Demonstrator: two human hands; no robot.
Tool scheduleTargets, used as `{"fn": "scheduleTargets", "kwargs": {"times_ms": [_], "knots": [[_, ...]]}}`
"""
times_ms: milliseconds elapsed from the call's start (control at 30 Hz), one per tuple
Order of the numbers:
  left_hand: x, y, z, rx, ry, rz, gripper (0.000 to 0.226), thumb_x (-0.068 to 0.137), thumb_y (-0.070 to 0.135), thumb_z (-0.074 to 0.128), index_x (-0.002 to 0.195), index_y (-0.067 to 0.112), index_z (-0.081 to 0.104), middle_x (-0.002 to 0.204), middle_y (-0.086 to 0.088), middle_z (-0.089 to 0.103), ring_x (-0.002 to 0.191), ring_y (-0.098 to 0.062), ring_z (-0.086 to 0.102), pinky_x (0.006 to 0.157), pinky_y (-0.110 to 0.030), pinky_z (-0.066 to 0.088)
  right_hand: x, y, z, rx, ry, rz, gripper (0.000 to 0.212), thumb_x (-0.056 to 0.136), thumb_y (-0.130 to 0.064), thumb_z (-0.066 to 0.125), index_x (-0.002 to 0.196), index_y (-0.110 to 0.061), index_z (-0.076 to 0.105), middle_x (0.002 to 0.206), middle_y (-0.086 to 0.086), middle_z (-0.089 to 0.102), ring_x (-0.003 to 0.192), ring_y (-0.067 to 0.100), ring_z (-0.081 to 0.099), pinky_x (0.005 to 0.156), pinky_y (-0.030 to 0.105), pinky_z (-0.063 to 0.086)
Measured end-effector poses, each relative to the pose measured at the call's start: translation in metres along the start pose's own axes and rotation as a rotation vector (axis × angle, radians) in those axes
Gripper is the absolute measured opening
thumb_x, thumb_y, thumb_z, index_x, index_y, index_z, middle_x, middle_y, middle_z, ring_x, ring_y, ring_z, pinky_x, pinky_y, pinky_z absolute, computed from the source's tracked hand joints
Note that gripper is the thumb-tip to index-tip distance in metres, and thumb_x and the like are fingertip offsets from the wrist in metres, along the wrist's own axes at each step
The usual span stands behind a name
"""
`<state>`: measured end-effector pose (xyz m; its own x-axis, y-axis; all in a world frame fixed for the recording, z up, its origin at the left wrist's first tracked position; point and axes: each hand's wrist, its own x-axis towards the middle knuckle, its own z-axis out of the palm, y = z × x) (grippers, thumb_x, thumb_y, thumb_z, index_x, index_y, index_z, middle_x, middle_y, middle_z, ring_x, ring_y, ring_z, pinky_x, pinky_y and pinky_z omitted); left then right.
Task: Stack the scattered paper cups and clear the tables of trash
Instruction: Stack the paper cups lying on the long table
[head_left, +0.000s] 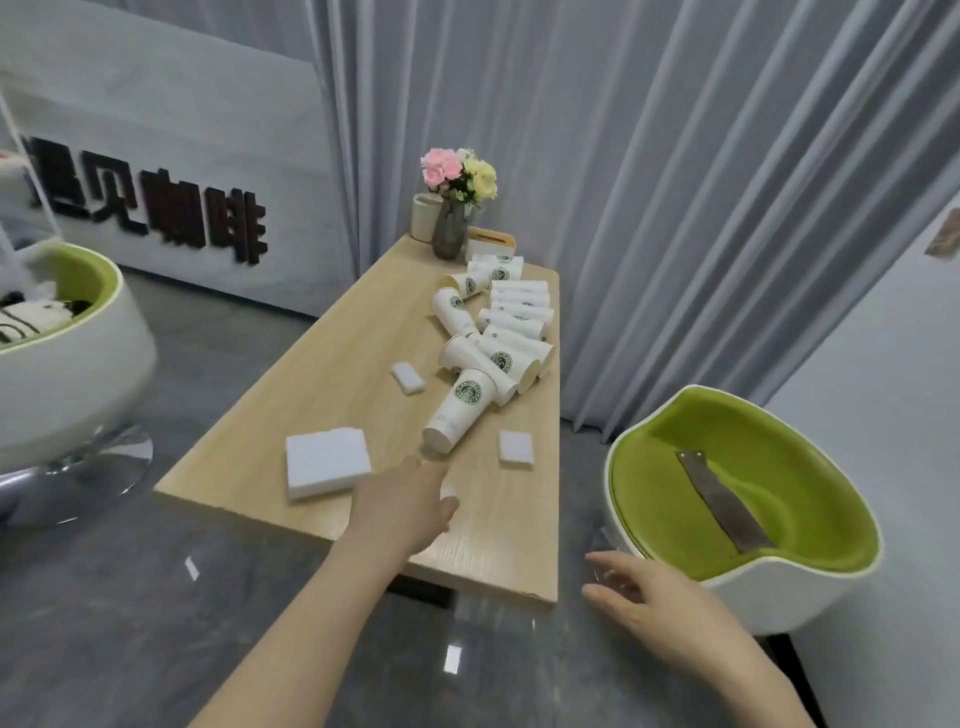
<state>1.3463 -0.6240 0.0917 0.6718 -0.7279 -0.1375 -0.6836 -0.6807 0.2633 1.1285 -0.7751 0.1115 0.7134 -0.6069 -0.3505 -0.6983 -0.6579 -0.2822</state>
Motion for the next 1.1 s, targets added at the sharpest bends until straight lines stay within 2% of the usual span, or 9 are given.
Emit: {"fn": "scheduleTargets", "kwargs": {"times_ms": [167, 300, 367, 467, 600, 700, 867, 1000, 1100], "knots": [[0.086, 0.02, 0.001, 0.019, -0.004, -0.072, 0.047, 0.096, 0.047, 0.042, 0.139, 0.029, 0.04, 0.128, 0.002, 0.05, 0.111, -0.02, 0.057, 0.077, -0.031, 0.04, 0.096, 0.023, -0.036, -0.033, -0.049, -0.052, 0.045, 0.09, -0.059, 0.046, 0.133, -0.047, 0.044, 0.128, -0.015, 0.057, 0.117, 0.001, 0.052, 0.092, 0.021, 0.041], [0.15, 0.022, 0.01, -0.028, -0.015, -0.2, 0.049, 0.095, 0.048, 0.041, 0.141, 0.033, 0.037, 0.13, 0.002, 0.048, 0.115, -0.02, 0.054, 0.085, -0.032, 0.044, 0.197, 0.028, -0.051, -0.022, -0.07, -0.189, 0.045, 0.092, -0.053, 0.047, 0.136, -0.046, 0.041, 0.132, -0.017, 0.052, 0.119, 0.003, 0.051, 0.095, 0.026, 0.042], [0.181, 0.02, 0.018, -0.042, -0.017, -0.282, 0.051, 0.094, 0.049, 0.043, 0.142, 0.033, 0.034, 0.132, 0.002, 0.046, 0.118, -0.019, 0.052, 0.088, -0.032, 0.045, 0.254, 0.026, -0.056, 0.079, -0.077, -0.291, 0.044, 0.093, -0.048, 0.05, 0.136, -0.045, 0.042, 0.129, -0.021, 0.049, 0.107, -0.001, 0.054, 0.093, 0.027, 0.045], [0.211, 0.015, 0.029, -0.091, 0.01, -0.446, 0.059, 0.093, 0.05, 0.045, 0.147, 0.034, 0.027, 0.138, 0.002, 0.042, 0.121, -0.019, 0.05, 0.087, -0.032, 0.044, 0.333, 0.012, -0.061, 0.27, -0.178, -0.454, 0.044, 0.093, -0.035, 0.055, 0.134, -0.044, 0.043, 0.129, -0.023, 0.043, 0.09, -0.001, 0.056, 0.08, 0.018, 0.046], [0.237, 0.013, 0.048, -0.108, -0.017, -0.549, 0.07, 0.091, 0.051, 0.049, 0.15, 0.04, 0.014, 0.157, 0.0, 0.018, 0.138, -0.022, 0.03, 0.1, -0.037, 0.038, 0.41, -0.017, -0.054, 0.387, -0.32, -0.582, 0.046, 0.095, -0.015, 0.055, 0.136, -0.033, 0.046, 0.14, -0.002, 0.037, 0.095, 0.016, 0.057, 0.081, 0.022, 0.045], [0.259, 0.017, 0.061, -0.143, -0.125, -0.538, 0.077, 0.09, 0.052, 0.051, 0.15, 0.044, 0.004, 0.161, 0.001, 0.0, 0.145, -0.022, 0.015, 0.111, -0.044, 0.028, 0.443, -0.029, -0.046, 0.427, -0.375, -0.599, 0.045, 0.095, -0.008, 0.051, 0.137, -0.025, 0.049, 0.14, 0.001, 0.036, 0.075, 0.017, 0.054, 0.061, 0.018, 0.047], [0.277, 0.015, 0.088, -0.162, -0.162, -0.535, 0.079, 0.089, 0.055, 0.052, 0.149, 0.048, 0.001, 0.161, 0.004, -0.001, 0.146, -0.02, 0.014, 0.112, -0.045, 0.025, 0.471, -0.031, -0.033, 0.521, -0.452, -0.533, 0.036, 0.093, -0.004, 0.052, 0.124, -0.019, 0.062, 0.107, 0.009, 0.056, 0.05, -0.001, 0.052, 0.047, 0.018, 0.042], [0.273, 0.013, 0.103, -0.16, -0.192, -0.55, 0.081, 0.088, 0.054, 0.055, 0.148, 0.049, 0.001, 0.161, 0.003, 0.003, 0.145, -0.022, 0.018, 0.11, -0.044, 0.027, 0.477, -0.038, -0.025, 0.609, -0.512, -0.433, 0.034, 0.087, 0.008, 0.052, 0.112, -0.008, 0.069, 0.07, 0.002, 0.056, 0.042, 0.005, 0.048, 0.041, 0.015, 0.035], [0.268, 0.013, 0.104, -0.151, -0.146, -0.549, 0.084, 0.087, 0.054, 0.057, 0.148, 0.049, -0.002, 0.161, 0.003, 0.004, 0.145, -0.021, 0.018, 0.111, -0.044, 0.025, 0.476, -0.045, -0.025, 0.668, -0.525, -0.384, 0.037, 0.084, 0.015, 0.048, 0.106, -0.004, 0.071, 0.059, -0.003, 0.052, 0.041, 0.011, 0.044, 0.04, 0.018, 0.032]]}}
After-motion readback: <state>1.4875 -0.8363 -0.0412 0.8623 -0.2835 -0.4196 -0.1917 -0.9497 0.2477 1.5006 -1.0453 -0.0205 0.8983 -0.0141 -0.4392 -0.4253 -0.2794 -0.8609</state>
